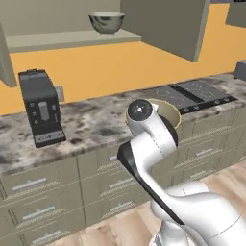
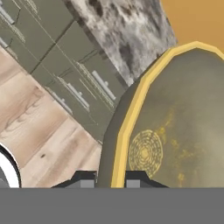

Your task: Move the bowls from the cabinet to the plates on the dining table.

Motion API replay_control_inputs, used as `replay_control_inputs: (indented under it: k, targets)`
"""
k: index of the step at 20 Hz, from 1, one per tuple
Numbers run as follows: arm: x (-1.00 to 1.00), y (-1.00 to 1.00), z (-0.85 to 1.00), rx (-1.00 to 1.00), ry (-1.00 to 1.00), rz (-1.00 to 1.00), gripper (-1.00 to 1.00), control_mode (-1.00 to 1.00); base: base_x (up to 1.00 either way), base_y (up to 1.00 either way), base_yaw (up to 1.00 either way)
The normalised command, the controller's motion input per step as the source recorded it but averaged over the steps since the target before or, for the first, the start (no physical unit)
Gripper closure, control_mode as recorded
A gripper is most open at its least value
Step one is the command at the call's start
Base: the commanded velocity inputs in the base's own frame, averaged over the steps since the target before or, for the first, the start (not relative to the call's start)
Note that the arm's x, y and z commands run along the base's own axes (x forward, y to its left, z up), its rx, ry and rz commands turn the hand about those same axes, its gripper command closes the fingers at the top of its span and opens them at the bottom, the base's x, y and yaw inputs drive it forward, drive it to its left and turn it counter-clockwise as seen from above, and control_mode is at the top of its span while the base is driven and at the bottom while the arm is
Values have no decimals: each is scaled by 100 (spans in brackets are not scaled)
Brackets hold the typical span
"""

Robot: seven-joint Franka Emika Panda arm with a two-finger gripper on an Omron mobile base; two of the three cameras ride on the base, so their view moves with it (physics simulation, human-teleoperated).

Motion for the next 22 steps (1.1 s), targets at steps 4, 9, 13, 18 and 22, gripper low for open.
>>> replay_control_inputs:
  k: [4,9,13,18,22]
  targets:
    - [0,0,0,0,0,0,100,100,-13,0,-72]
    - [0,0,0,0,0,0,100,100,-10,0,-71]
    - [0,0,0,0,0,0,100,100,-18,0,-70]
    - [0,0,0,0,0,0,100,100,-46,0,-68]
    - [0,0,0,0,0,0,100,100,-66,4,-66]
